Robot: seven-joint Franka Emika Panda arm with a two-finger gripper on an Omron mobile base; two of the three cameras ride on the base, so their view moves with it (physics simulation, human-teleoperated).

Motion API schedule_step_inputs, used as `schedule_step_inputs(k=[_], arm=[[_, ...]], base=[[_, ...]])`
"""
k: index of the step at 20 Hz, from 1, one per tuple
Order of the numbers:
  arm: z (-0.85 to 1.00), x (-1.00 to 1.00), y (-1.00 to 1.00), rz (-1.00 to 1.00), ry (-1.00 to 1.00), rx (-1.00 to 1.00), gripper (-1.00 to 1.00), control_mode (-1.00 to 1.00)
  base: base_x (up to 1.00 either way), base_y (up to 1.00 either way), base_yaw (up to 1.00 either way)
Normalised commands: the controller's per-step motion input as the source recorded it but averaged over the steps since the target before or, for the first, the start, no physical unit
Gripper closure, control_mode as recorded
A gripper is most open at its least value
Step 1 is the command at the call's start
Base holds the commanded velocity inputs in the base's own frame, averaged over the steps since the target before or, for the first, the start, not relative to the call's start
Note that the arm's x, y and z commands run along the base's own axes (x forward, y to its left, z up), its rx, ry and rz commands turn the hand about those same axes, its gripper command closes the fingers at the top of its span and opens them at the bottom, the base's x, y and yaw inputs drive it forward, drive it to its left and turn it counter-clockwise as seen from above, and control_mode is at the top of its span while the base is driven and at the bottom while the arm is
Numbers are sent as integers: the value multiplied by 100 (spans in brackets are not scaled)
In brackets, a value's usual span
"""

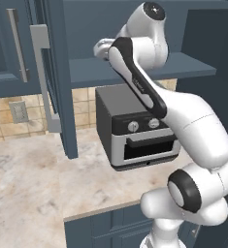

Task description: Pick the broccolis from the cabinet and place them in one bowl. Pick the cucumber from the sink and place it in the other bowl.

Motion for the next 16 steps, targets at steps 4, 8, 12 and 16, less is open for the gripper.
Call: schedule_step_inputs(k=[4,8,12,16], arm=[[0,-89,-19,0,-1,0,100,-100],[-1,-100,-31,0,-5,0,100,-100],[-25,-100,-37,0,-7,0,100,-100],[-42,-100,-39,0,-5,0,100,-100]], base=[[0,0,0],[0,0,0],[0,0,0],[0,0,0]])
